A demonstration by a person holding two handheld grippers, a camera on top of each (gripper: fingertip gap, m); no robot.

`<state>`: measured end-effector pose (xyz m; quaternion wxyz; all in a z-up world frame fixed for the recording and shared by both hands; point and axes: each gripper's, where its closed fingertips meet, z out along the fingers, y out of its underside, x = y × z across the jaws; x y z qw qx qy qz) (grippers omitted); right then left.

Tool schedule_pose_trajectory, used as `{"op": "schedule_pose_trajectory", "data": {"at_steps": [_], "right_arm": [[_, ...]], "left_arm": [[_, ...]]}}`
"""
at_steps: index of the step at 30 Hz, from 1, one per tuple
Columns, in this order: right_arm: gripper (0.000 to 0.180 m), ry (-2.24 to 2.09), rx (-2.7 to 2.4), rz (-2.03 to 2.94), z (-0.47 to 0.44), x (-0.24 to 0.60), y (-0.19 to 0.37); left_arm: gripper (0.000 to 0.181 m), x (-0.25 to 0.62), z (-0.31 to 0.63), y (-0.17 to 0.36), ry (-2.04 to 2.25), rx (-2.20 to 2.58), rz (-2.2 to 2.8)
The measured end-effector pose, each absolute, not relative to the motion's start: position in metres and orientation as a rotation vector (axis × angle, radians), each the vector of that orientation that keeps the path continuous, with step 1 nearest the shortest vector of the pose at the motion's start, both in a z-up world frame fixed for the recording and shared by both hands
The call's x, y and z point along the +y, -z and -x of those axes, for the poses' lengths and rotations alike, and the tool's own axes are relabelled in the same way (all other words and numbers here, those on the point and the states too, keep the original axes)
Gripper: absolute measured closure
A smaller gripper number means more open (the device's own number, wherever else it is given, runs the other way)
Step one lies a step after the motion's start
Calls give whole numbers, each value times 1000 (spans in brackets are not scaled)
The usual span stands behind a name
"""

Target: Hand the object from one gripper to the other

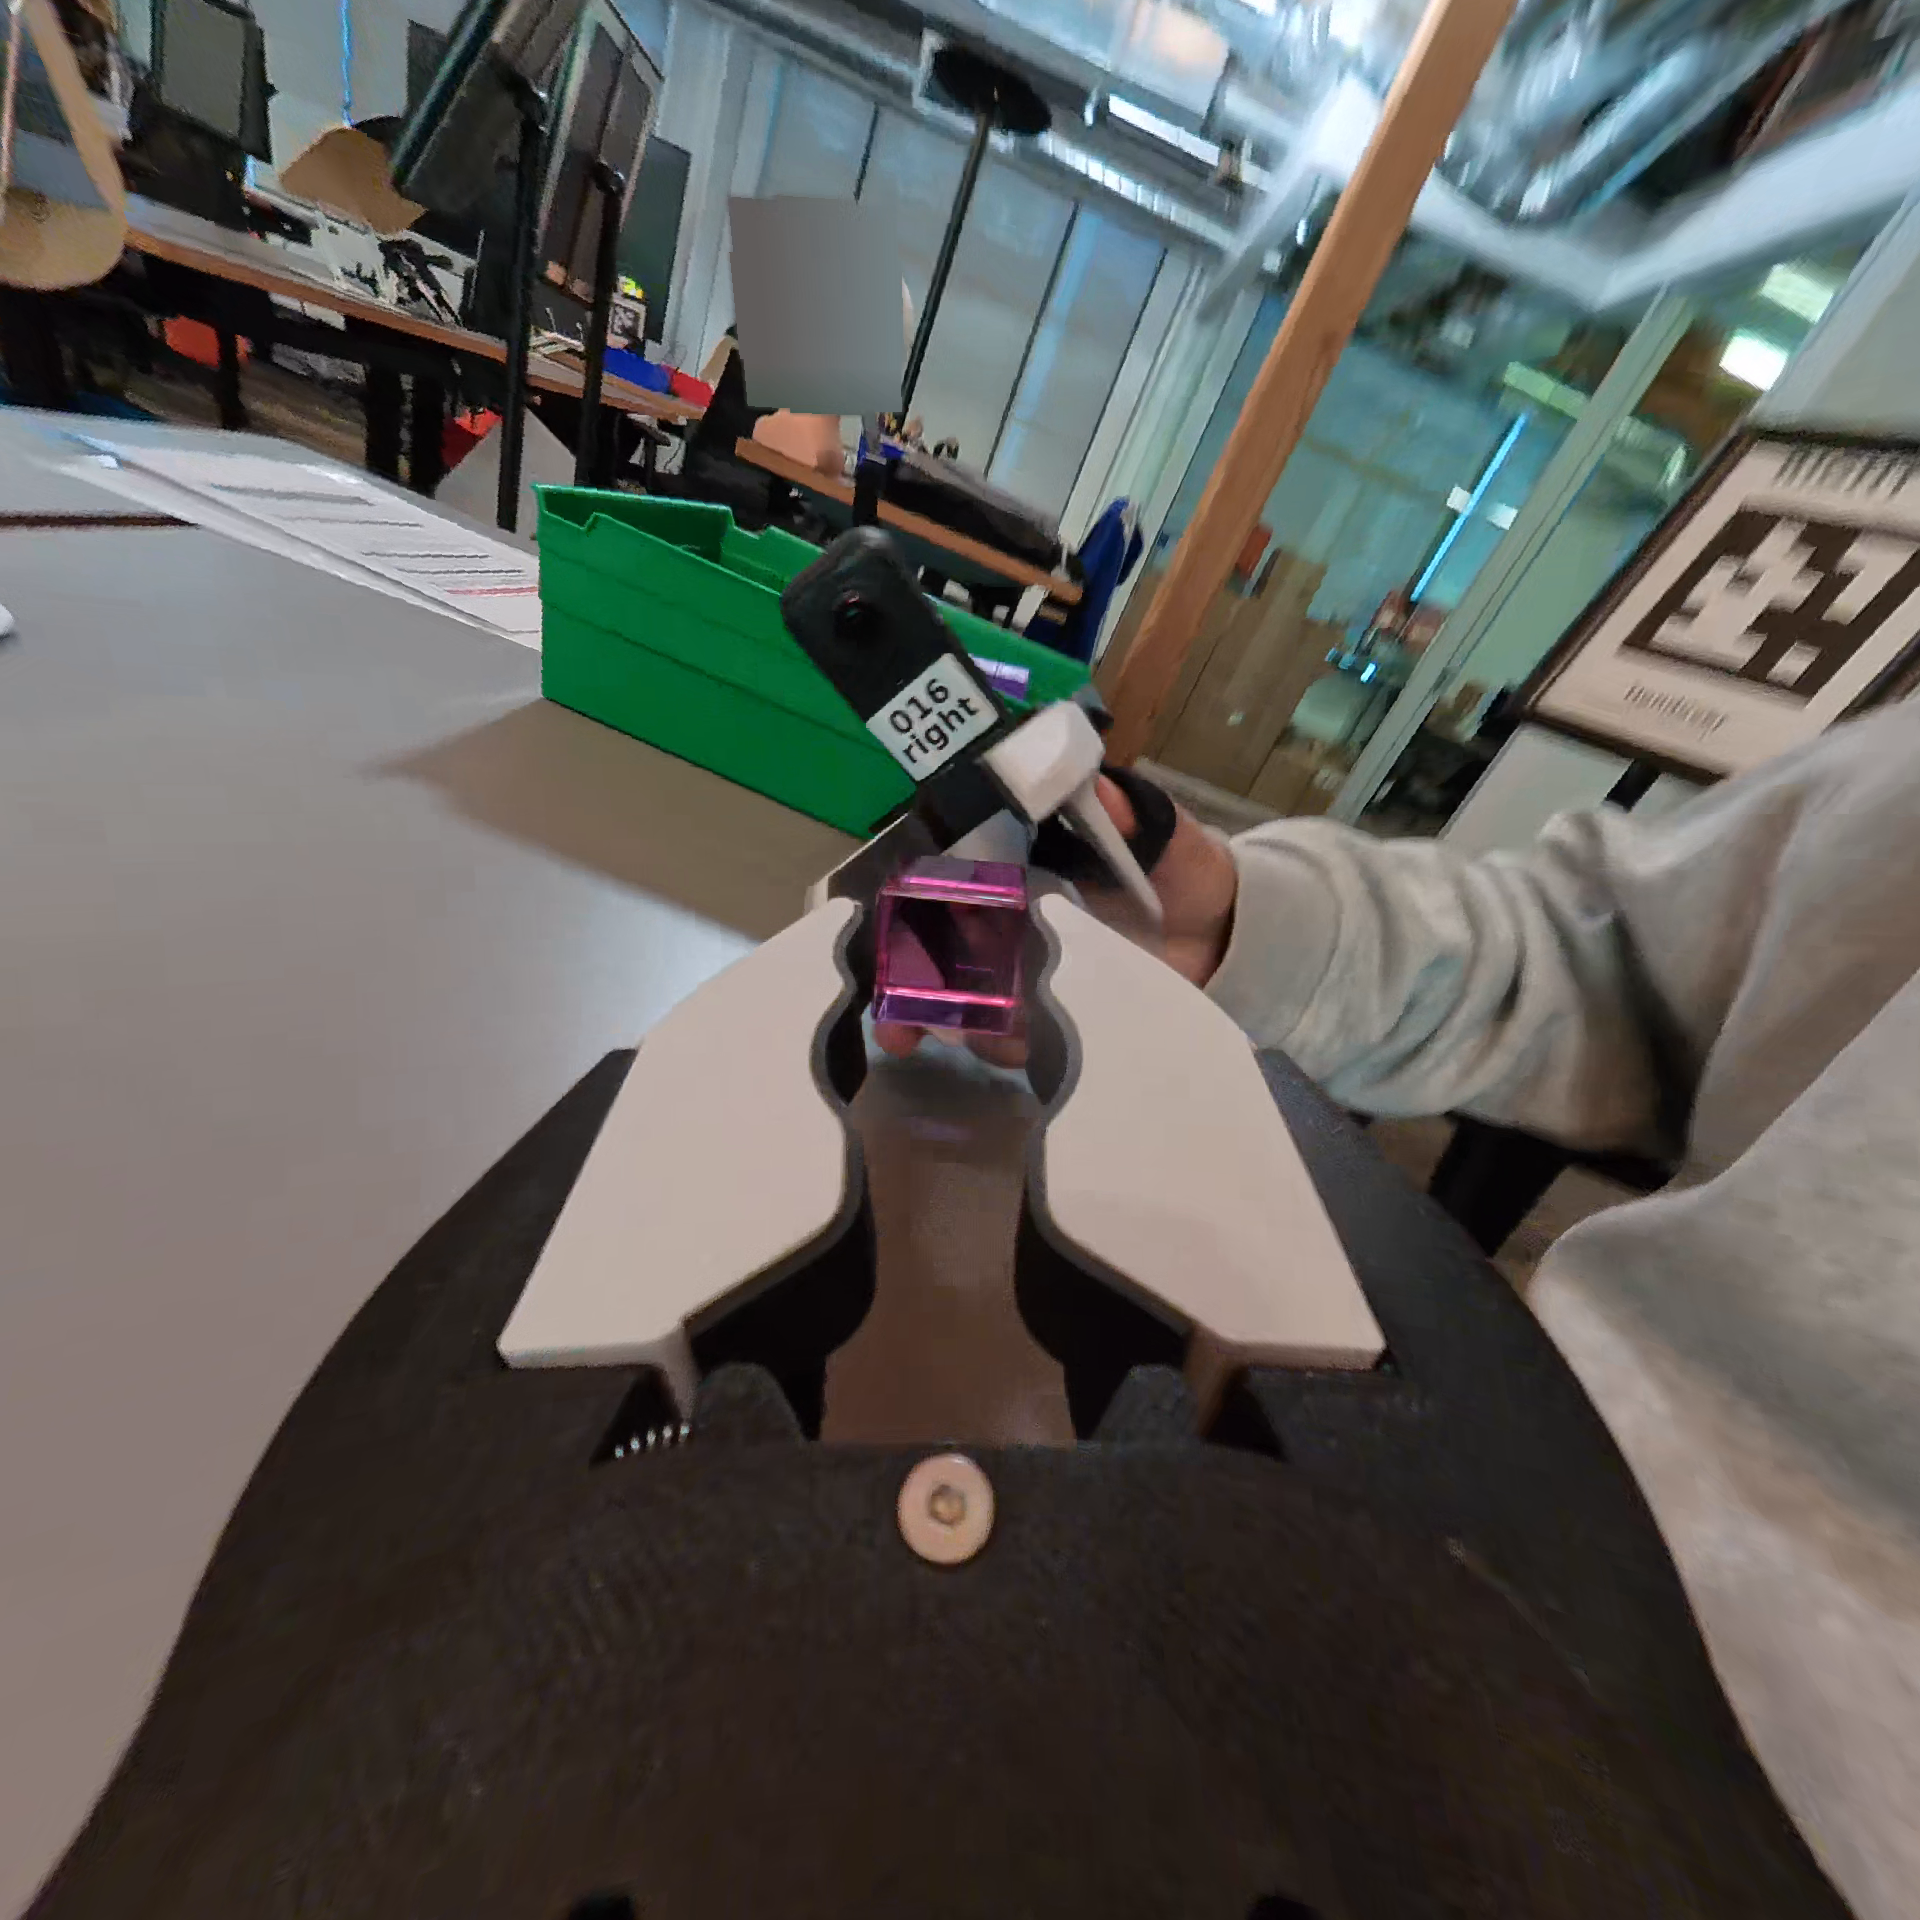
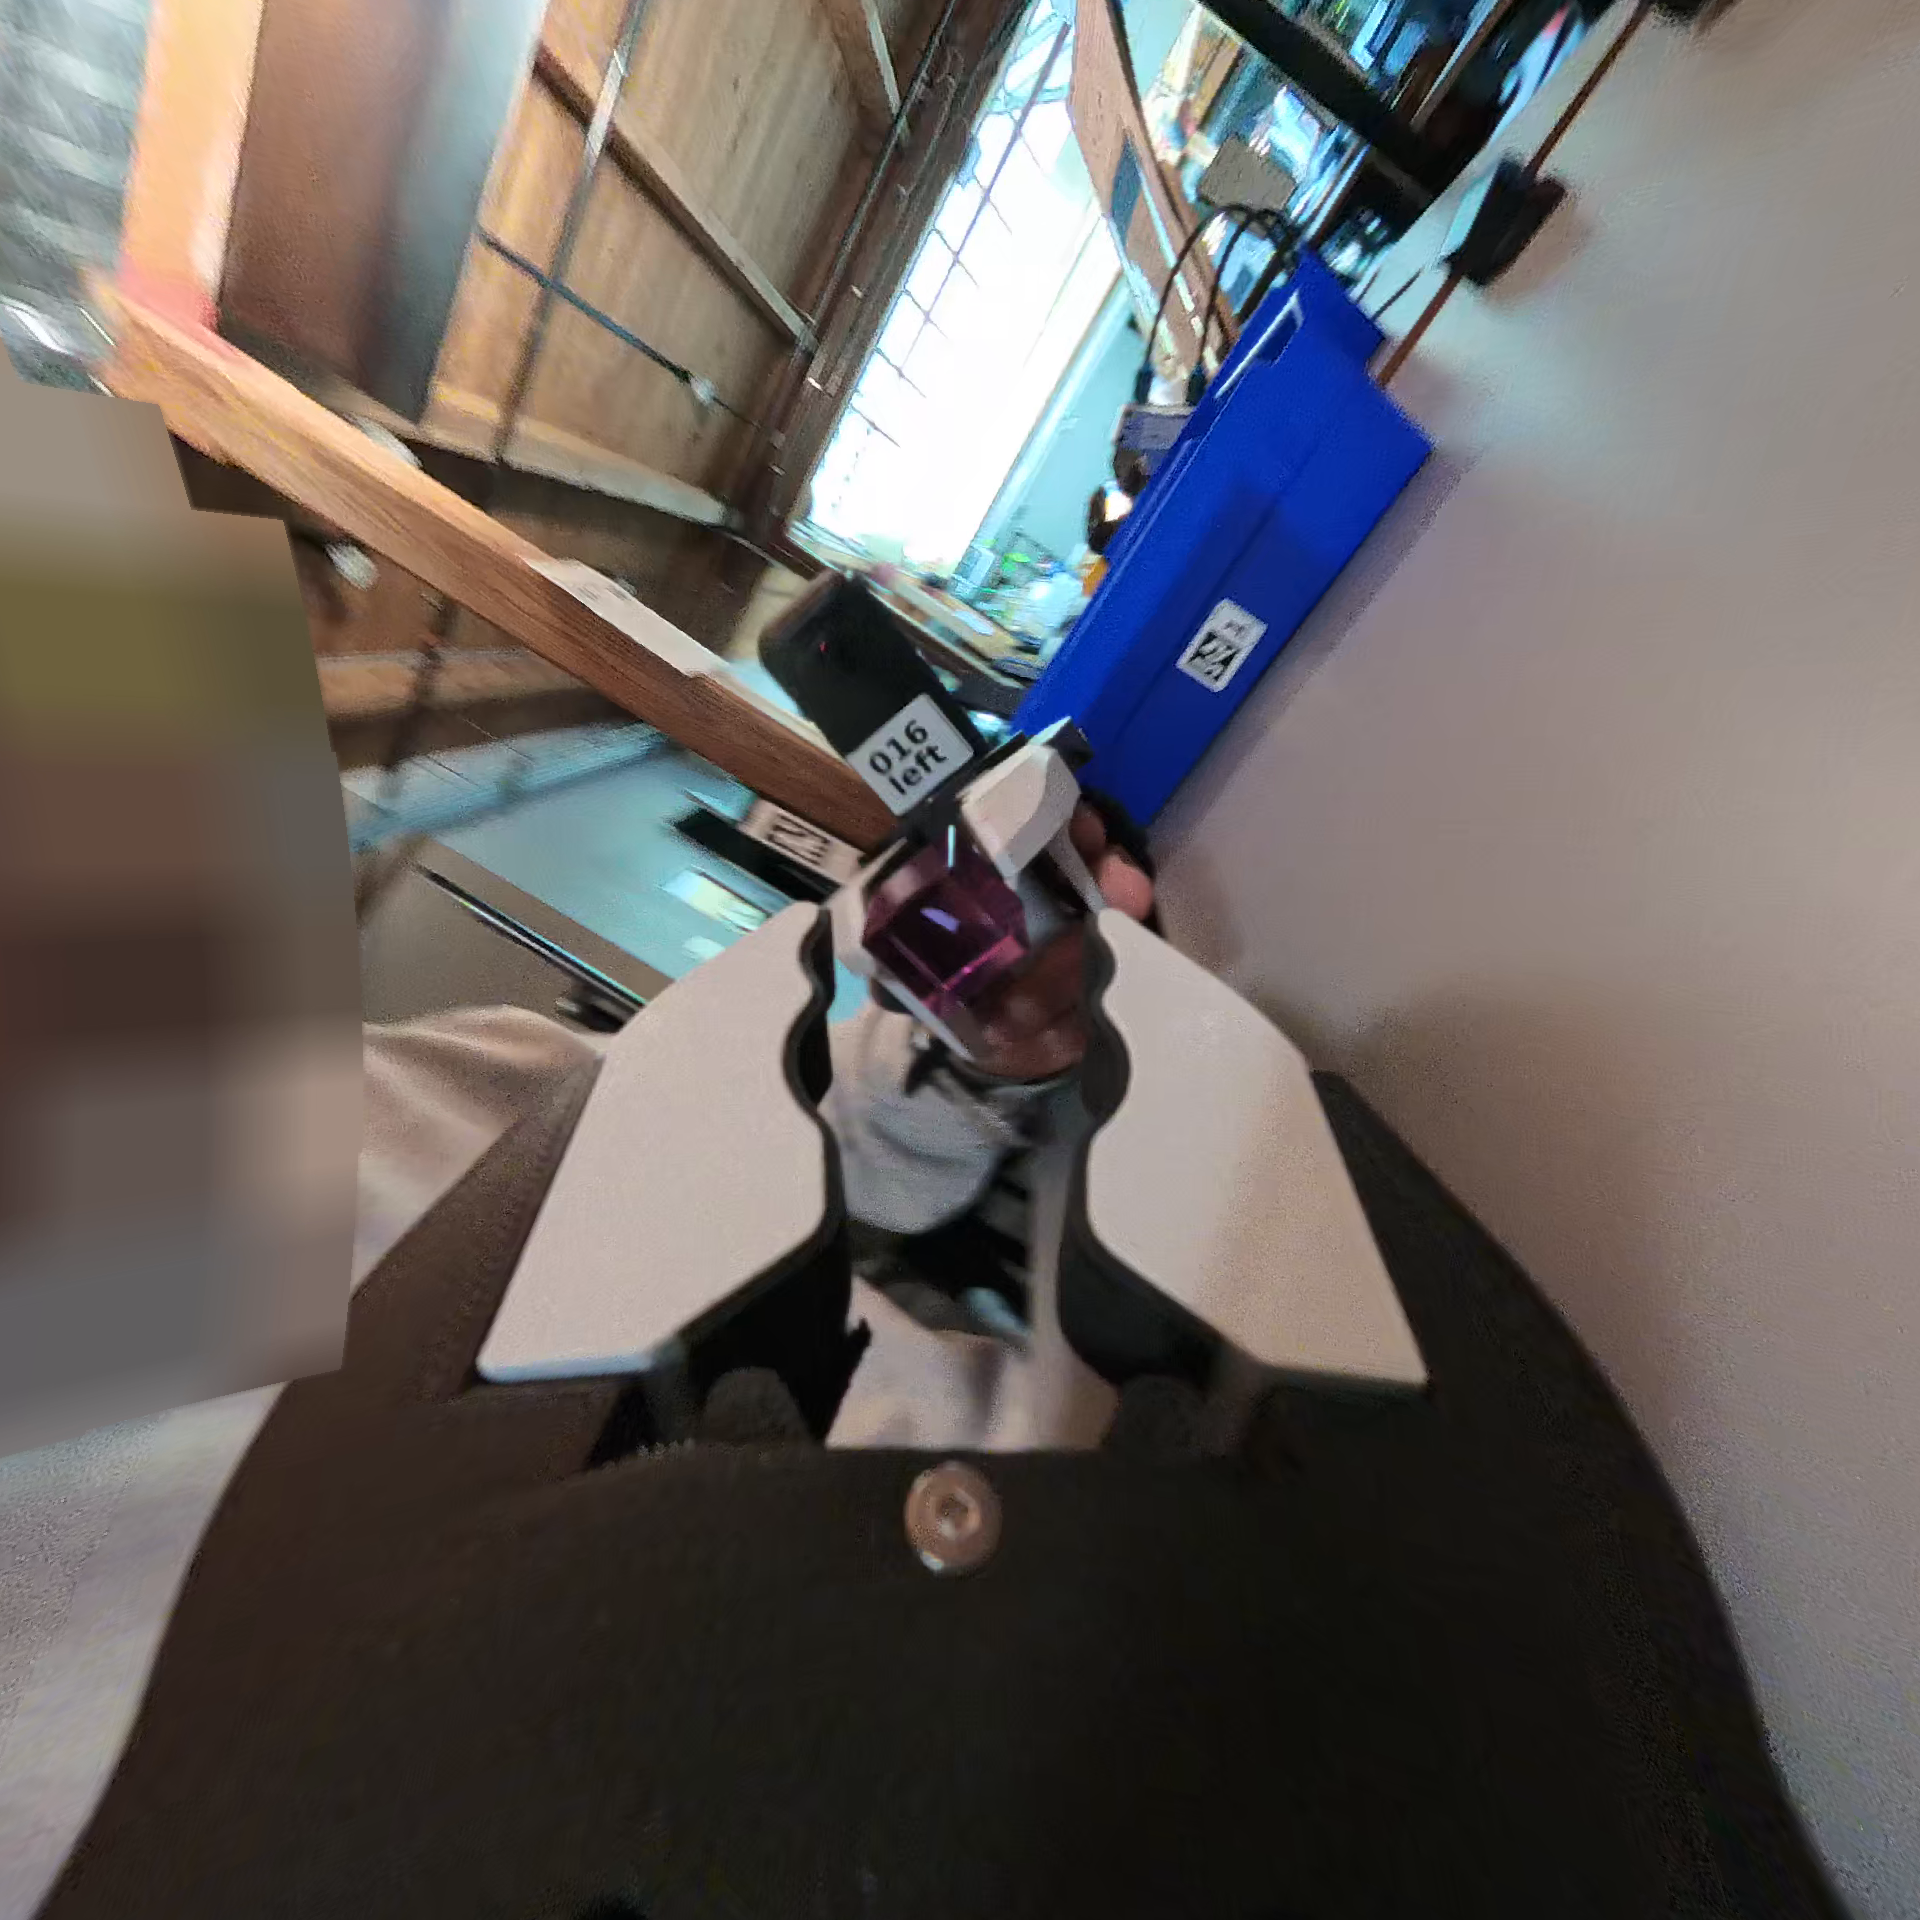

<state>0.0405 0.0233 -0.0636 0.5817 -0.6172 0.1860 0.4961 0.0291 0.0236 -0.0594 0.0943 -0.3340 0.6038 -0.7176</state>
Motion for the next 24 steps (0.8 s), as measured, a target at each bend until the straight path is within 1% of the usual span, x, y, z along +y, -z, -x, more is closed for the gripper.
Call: {"op": "schedule_pose_trajectory", "data": {"at_steps": [4,6,16,24], "right_arm": [[135,-789,237,1559,-40,24,61],[137,-687,187,1579,-40,25,60],[139,-707,143,1634,-24,29,67],[153,-729,172,1614,-23,30,65]], "left_arm": [[154,30,-33,58,2298,1702,1154],[154,29,-33,60,2328,1704,1180],[154,23,-31,56,2459,1641,1249],[154,19,-31,57,2444,1652,1249]]}}
